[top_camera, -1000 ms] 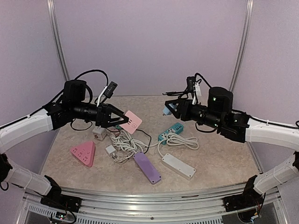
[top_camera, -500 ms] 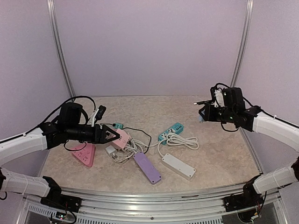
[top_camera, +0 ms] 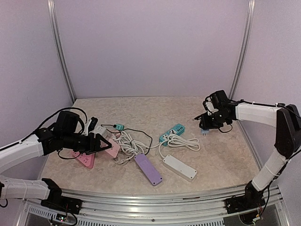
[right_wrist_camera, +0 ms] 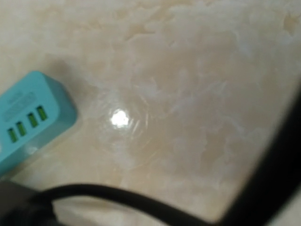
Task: Pull the plug off the socket
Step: Place the plug at the center of the board, then place the socket at the center of the board.
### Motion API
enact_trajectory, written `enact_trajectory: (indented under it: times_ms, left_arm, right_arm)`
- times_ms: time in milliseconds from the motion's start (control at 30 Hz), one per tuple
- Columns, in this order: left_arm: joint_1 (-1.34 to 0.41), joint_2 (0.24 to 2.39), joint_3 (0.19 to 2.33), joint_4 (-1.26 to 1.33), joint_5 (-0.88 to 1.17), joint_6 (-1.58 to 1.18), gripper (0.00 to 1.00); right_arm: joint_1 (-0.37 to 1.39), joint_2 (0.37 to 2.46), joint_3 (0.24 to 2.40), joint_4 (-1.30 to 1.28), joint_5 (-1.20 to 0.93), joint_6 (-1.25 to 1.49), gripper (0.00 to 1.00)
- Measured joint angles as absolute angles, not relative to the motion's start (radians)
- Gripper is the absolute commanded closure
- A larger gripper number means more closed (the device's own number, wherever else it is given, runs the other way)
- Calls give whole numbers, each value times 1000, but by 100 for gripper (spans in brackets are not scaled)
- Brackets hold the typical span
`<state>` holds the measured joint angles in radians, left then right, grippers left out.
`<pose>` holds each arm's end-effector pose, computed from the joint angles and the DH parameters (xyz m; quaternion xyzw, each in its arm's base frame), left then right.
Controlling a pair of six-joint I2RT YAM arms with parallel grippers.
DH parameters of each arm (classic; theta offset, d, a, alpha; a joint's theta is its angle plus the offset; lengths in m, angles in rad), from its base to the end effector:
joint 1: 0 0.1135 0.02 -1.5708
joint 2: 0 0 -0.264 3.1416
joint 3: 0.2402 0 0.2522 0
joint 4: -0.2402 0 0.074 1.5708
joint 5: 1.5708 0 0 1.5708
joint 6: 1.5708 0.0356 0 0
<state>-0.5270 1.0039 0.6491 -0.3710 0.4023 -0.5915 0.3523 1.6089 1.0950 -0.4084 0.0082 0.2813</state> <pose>0.1733 -0.1170 0.2365 0.0531 0.8959 -0.3676 0.2439 0.3183 0.1167 0.2218 -0.0323 0.9473 0.0956 0.3040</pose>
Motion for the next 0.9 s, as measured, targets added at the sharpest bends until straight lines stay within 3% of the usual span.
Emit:
enact_trajectory:
  times_ms: [133,333,433,500,667,900]
  left_arm:
    - [-519,979,639,-404,391,-605,100]
    - [-519,977,622,-471,353,-630,100]
    - [-519,977,608,-505,331,-643,100]
    - [-519,981,606,-519,320,-648,100]
    - [-520,1028,606,-532,291,-650,100]
    - [-526,1091,604,-560,245,-651,100]
  right_arm:
    - [352,1671,1115,-416,7,262,94]
    - [352,1740,1119,-422,9,250,75]
    - [352,1767,1135,-422,9,244,57]
    - [352,1776,1141,-421,9,238,39]
    - [352,1778,1150,-414,10,220,11]
    - [352,1764,1149,-406,20,216,4]
